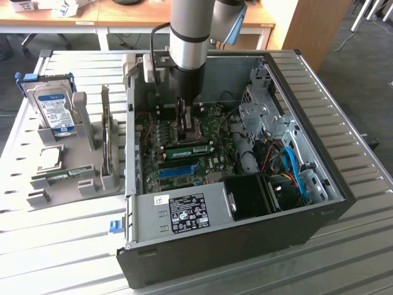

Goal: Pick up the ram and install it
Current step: 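Press down the ram until it locks into place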

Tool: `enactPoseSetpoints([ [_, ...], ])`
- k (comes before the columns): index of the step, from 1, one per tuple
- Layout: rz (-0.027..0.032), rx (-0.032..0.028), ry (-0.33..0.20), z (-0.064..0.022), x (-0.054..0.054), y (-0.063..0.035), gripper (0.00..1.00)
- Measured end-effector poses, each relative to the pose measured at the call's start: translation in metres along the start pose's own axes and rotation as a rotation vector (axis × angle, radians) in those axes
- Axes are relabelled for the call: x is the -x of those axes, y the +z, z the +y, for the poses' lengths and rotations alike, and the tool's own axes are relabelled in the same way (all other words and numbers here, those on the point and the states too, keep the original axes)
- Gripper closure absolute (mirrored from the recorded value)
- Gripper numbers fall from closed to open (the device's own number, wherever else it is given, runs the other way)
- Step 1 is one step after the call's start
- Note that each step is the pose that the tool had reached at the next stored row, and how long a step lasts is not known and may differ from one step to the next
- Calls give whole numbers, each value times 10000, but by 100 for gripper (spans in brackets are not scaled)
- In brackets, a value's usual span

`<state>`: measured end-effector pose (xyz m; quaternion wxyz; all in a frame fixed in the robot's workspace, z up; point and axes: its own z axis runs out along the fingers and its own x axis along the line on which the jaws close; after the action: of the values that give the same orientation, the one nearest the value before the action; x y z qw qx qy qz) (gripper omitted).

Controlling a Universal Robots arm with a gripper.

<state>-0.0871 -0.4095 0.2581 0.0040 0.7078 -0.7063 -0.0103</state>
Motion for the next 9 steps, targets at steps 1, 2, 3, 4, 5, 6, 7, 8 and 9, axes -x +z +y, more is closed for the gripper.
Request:
enactPoseSetpoints([
  [1, -1, 0, 0, 1, 0, -24, 89],
  [2, 0, 0, 0, 1, 0, -49, 89],
  [3, 1, 1, 0, 2, 0, -77, 89],
  [4, 0, 0, 0, 2, 1, -102, 89],
  [5, 0, 0, 0, 3, 1, -126, 89],
  [6, 0, 0, 0, 3, 1, -150, 89],
  [7, 0, 0, 0, 4, 1, -174, 89],
  [8, 0, 0, 0, 4, 2, -198, 89],
  [9, -1, 0, 0, 4, 2, -221, 89],
])
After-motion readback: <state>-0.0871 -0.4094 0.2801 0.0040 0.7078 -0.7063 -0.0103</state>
